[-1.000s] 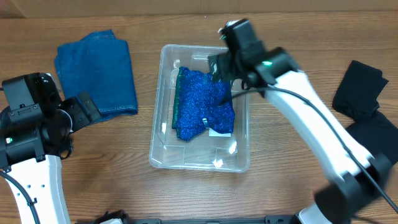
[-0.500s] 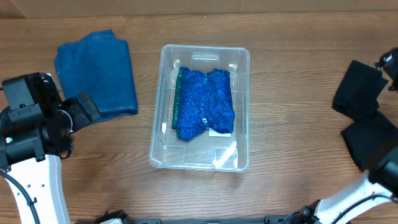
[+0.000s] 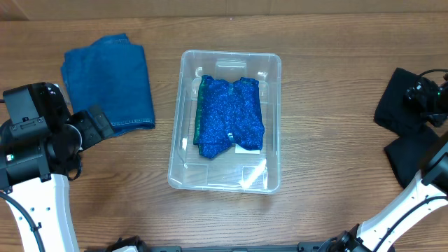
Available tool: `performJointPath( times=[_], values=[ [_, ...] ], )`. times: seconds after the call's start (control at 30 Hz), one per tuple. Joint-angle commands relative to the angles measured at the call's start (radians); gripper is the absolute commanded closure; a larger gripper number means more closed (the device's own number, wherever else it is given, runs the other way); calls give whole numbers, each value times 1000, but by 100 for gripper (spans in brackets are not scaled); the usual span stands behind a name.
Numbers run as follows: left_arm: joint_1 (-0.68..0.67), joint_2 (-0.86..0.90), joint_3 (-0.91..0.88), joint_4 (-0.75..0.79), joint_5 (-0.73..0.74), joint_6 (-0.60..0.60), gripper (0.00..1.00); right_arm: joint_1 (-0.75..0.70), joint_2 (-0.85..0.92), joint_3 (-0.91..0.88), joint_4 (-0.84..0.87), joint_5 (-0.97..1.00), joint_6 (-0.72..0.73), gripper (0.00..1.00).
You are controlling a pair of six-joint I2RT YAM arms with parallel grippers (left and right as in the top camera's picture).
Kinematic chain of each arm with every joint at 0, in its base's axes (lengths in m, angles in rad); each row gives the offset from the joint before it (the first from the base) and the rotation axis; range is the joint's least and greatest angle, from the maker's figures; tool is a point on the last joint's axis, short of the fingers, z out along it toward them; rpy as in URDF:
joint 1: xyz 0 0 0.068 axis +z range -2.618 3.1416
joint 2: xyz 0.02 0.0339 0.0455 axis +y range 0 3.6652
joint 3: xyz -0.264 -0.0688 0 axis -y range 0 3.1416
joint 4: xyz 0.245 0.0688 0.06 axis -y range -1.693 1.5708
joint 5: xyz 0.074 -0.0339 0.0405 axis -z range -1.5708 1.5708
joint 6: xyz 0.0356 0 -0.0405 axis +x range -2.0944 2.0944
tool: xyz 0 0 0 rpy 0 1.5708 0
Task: Pack container
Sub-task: 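Grasp a black cloth on the right with the right gripper, then place the black cloth into the bin's left half and release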
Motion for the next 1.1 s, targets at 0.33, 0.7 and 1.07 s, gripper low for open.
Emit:
performJointPath(
  times=[0.33,0.7,1.07],
  values=[
    [3,2,23,-1,15,19,0,71,-87,162,-97,-321,-14,96],
    [3,1,23,-15,14,19,0,735,-621,262,-509,-202,-425,96],
    [3,1,23,-20,14,19,0,1199,-460,159,-279,-42,595,96]
  ],
)
